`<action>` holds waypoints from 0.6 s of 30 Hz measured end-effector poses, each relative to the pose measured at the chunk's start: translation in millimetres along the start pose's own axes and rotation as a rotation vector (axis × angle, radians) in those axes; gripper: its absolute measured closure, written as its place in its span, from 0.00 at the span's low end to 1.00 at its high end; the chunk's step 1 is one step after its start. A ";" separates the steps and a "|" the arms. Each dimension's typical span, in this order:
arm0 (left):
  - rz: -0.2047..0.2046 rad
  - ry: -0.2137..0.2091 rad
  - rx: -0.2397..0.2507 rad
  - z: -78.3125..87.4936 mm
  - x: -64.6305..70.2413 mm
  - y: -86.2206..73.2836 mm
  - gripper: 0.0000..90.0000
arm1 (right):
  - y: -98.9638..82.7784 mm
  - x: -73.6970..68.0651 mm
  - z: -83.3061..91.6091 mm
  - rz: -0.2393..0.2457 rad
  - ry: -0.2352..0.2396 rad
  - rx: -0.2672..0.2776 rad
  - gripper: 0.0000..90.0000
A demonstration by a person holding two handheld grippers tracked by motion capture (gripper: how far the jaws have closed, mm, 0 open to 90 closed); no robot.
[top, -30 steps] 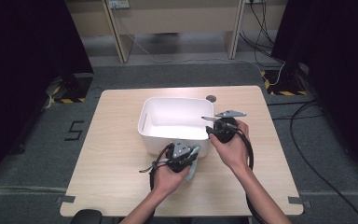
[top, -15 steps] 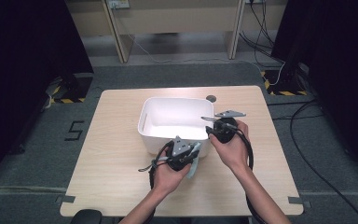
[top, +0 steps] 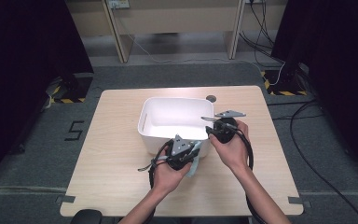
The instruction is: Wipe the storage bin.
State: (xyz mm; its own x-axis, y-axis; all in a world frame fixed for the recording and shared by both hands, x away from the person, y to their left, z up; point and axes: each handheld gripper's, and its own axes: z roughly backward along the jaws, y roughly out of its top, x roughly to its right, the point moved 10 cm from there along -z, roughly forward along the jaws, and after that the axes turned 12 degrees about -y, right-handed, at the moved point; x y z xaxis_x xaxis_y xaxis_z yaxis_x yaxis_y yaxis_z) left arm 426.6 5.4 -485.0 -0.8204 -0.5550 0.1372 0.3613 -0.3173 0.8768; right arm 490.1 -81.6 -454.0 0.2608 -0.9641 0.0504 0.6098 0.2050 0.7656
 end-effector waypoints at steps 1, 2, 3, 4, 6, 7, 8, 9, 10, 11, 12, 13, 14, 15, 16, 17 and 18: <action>-0.001 -0.002 0.000 0.5 0.2 0.7 0.89 | 0.0 0.1 0.0 0.000 -0.001 0.000 0.73; -0.002 -0.002 0.002 0.6 0.4 1.4 0.89 | 0.0 0.1 0.0 0.000 -0.001 0.000 0.73; -0.002 -0.001 0.003 0.7 0.5 1.7 0.89 | 0.0 0.1 0.0 0.001 -0.001 0.000 0.73; -0.003 -0.001 0.002 0.9 0.7 2.3 0.89 | 0.0 0.0 0.0 0.001 -0.001 0.000 0.73; -0.003 -0.002 0.003 0.8 1.2 3.2 0.89 | -0.1 0.1 0.0 0.001 -0.001 -0.002 0.73; -0.003 -0.004 0.003 0.7 1.5 3.5 0.89 | 0.0 0.3 -0.1 0.002 -0.002 -0.001 0.73; -0.006 -0.006 0.002 0.3 1.5 3.9 0.89 | 0.1 0.3 -0.1 0.001 -0.002 -0.001 0.73; -0.004 -0.008 0.005 -0.3 1.9 4.3 0.89 | 0.1 0.3 -0.1 0.001 -0.002 -0.001 0.73; -0.006 -0.009 0.005 -0.8 2.2 4.5 0.89 | 0.1 0.3 -0.1 0.001 -0.002 -0.001 0.73; -0.005 -0.010 0.005 -1.2 2.5 4.7 0.89 | 0.1 0.3 -0.2 0.000 -0.002 -0.001 0.73; -0.004 -0.011 0.004 -1.6 2.8 4.9 0.89 | 0.1 0.3 -0.2 0.000 -0.002 -0.001 0.73; -0.006 -0.012 0.004 -2.4 3.4 5.2 0.89 | 0.1 0.2 -0.2 -0.001 -0.002 -0.001 0.73; -0.007 -0.012 0.002 -3.1 4.2 5.1 0.89 | 0.1 0.2 -0.2 0.000 -0.002 -0.001 0.73; -0.012 -0.015 -0.002 -4.1 4.9 5.0 0.89 | 0.1 0.1 -0.1 0.001 -0.002 -0.001 0.73; -0.014 -0.016 -0.004 -5.4 5.7 5.1 0.89 | 0.0 -0.2 0.0 0.001 -0.001 -0.002 0.73; -0.014 -0.016 -0.003 -6.4 6.0 5.1 0.89 | -0.1 -0.3 0.1 0.000 -0.001 -0.003 0.73; -0.015 -0.018 -0.005 -7.9 6.4 5.3 0.89 | 0.0 -0.1 0.0 0.002 -0.001 -0.002 0.73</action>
State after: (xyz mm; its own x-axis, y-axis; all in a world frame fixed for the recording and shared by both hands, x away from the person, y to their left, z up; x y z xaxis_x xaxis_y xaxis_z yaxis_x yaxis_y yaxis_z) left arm 426.7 -5.9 -483.1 -0.8337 -0.5361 0.1327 0.3511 -0.3289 0.8767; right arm 490.0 -81.5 -454.0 0.2610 -0.9639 0.0526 0.6106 0.2070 0.7644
